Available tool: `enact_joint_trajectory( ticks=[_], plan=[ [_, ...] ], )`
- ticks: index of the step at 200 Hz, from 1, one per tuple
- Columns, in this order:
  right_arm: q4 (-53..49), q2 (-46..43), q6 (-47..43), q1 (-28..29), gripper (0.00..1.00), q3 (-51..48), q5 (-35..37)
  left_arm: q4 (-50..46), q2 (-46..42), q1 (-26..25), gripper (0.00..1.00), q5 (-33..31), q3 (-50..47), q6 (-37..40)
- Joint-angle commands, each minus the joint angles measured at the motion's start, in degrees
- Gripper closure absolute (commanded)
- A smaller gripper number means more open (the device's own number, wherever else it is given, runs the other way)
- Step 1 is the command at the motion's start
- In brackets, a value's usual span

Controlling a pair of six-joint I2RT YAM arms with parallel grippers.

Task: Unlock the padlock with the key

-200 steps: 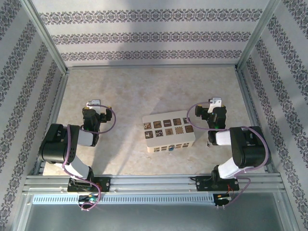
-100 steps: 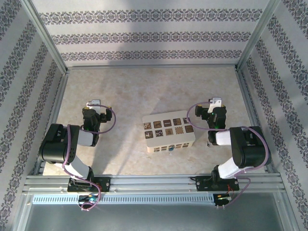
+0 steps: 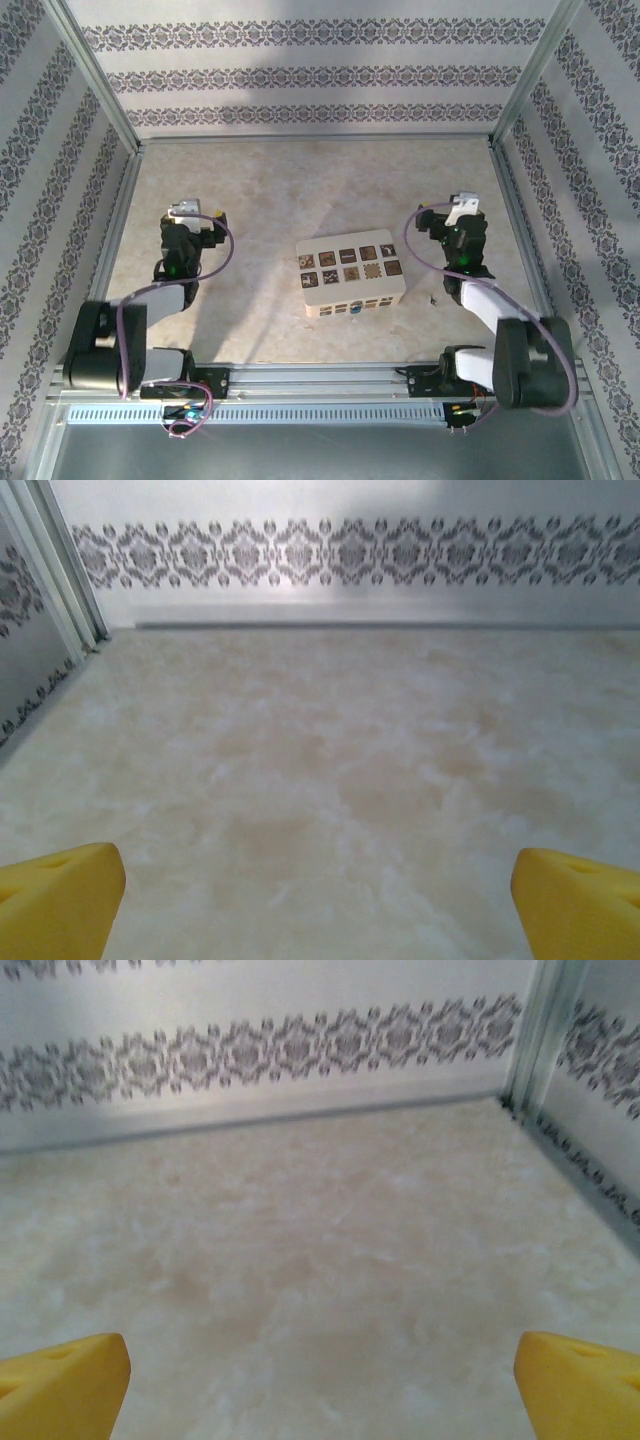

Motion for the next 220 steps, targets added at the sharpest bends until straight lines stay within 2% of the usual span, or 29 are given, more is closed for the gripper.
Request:
enact_joint_trajectory(
  ticks=[1,19,52,87,128,147,170,220],
  plan=[
    [-18.21,-5.72,5.52,-0.32,0.02,4.03,-2.51,-17.9,-6.56,0.47,0.01,0.11,5.19,-4.85],
    [-31.0,-9.92,9.66,-0.32,0.02,8.09,-4.08,-27.31,-10.49,0.49,0.01,3.62,8.15,-10.13],
    [-49.89,-13.4,15.47,-0.28,0.02,14.6,-12.34,-41.67,-13.1,-0.5,0.01,16.04,12.39,-18.08],
    [-60.78,-11.94,19.73,0.49,0.01,15.54,-23.56,-49.03,-14.77,-7.56,0.01,22.62,11.25,-25.78],
    [-66.25,-8.34,20.01,4.5,0.01,14.27,-28.33,-49.98,-13.22,-23.55,0.01,25.77,10.13,-34.94],
    [-65.59,-6.75,20.43,7.1,0.02,13.36,-29.16,-49.02,-11.39,-28.91,0.01,27.15,10.64,-38.58],
    [-64.27,-4.21,20.59,9.44,0.01,13.15,-31.5,-47.39,-7.93,-31.29,0.01,30.74,12.12,-40.83],
    [-62.43,1.31,20.86,11.83,0.02,14.97,-34.24,-44.11,2.66,-31.47,0.01,39.06,15.72,-41.64]
  ],
)
